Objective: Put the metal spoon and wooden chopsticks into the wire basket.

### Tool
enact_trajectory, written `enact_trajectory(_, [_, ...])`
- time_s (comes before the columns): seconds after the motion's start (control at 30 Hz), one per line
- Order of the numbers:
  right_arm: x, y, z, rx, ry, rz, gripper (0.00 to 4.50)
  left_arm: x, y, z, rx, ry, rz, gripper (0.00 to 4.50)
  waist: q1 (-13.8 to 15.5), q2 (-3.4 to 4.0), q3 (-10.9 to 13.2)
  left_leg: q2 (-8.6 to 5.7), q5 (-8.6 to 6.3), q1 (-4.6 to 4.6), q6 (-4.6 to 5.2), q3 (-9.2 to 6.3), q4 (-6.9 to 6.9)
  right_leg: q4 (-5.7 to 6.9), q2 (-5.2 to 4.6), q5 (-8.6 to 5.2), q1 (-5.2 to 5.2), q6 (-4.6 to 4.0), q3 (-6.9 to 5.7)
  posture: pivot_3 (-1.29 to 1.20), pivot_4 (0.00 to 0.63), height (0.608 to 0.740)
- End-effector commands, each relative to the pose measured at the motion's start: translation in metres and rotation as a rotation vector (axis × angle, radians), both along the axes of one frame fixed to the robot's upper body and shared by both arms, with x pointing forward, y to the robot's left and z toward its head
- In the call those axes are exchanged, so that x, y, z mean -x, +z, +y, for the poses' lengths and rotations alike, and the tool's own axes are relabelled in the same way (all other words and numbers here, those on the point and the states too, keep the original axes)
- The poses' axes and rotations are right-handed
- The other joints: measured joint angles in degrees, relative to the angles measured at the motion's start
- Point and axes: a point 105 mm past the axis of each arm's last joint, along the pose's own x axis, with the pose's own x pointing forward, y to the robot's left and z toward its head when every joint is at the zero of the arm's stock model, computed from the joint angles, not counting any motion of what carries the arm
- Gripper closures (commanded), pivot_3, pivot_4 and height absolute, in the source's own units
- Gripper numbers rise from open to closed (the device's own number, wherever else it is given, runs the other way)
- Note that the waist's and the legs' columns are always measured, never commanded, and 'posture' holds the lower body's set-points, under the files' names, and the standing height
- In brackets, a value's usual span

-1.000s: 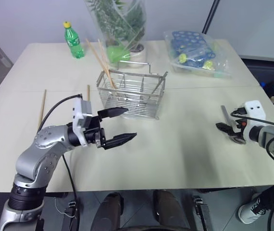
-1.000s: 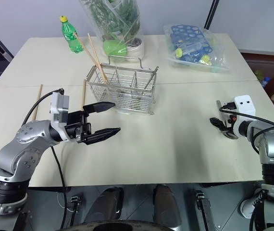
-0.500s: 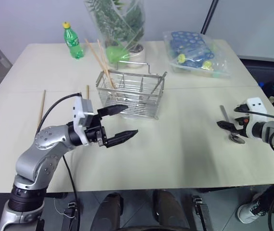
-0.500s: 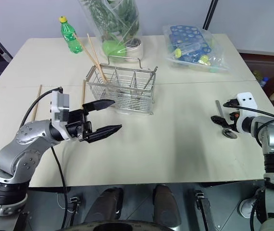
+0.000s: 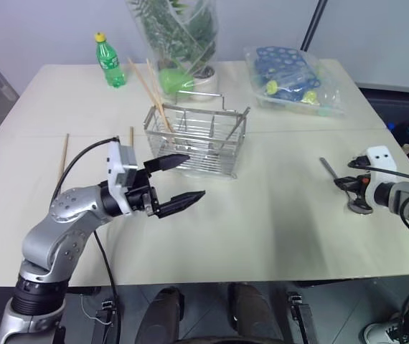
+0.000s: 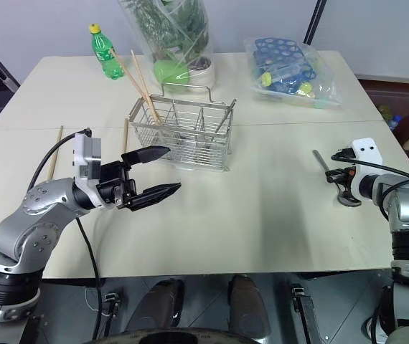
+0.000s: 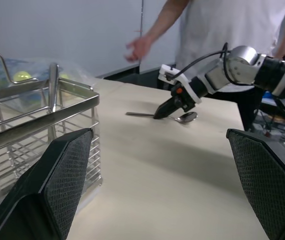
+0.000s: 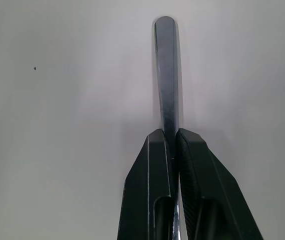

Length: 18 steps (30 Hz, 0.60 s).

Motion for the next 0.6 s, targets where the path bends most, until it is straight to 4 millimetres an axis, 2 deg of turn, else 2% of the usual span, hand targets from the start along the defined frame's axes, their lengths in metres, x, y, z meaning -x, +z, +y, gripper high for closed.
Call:
enact_trajectory(0.03, [0.003,-0.009,0.003,-0.02,-0.016,0.025,4.47,0.002,0.007,0.002,-0.002,-0.022,-0.024,0.0,0.0,0.0,0.0,0.0,0.0,0.0,0.0,0.0,0.0,0.0,0.0,0.0,0.0,0.0,0.0,0.0,0.15,0.74])
enact_trajectory(0.1, [-0.002,-0.003,0.005,-0.015,-0.03,-0.011,4.47,0.001,0.008,0.003,-0.004,-0.025,-0.024,0.0,-0.1,0.0,0.0,0.0,0.0,0.0,0.0,0.0,0.0,0.0,0.0,0.0,0.0,0.0,0.0,0.0,0.15,0.74])
enact_trajectory(0.2, [-0.018,0.02,0.007,0.003,-0.069,-0.128,4.47,-0.002,0.011,0.004,-0.001,-0.028,-0.024,0.0,-0.5,0.01,0.0,0.0,0.0,0.01,0.0,0.0,0.01,0.0,0.0,-0.01,0.0,-0.02,0.0,0.0,0.15,0.74])
enact_trajectory(0.43, [-0.048,0.104,0.016,0.155,-0.152,-0.496,4.47,-0.011,0.023,0.015,0.054,-0.003,0.019,0.0,-0.3,0.24,0.1,0.0,0.0,-0.13,0.0,0.03,-0.05,0.08,0.01,0.02,-0.26,0.02,0.04,0.0,0.15,0.74])
enact_trajectory(0.53, [-0.052,0.123,0.022,0.193,-0.161,-0.581,4.47,-0.015,0.025,0.021,0.055,0.015,0.025,0.0,-0.2,0.24,0.1,0.0,0.0,-0.14,-0.01,0.03,-0.11,0.07,0.0,0.02,-0.28,0.02,0.04,0.0,0.15,0.74])
enact_trajectory(0.6, [-0.055,0.158,0.034,0.229,-0.165,-0.733,4.47,-0.021,0.029,0.028,0.056,0.061,0.009,0.0,-0.2,0.23,0.1,0.0,0.0,-0.14,0.0,0.03,-0.13,0.02,0.0,0.02,-0.26,0.02,0.04,0.0,0.15,0.74])
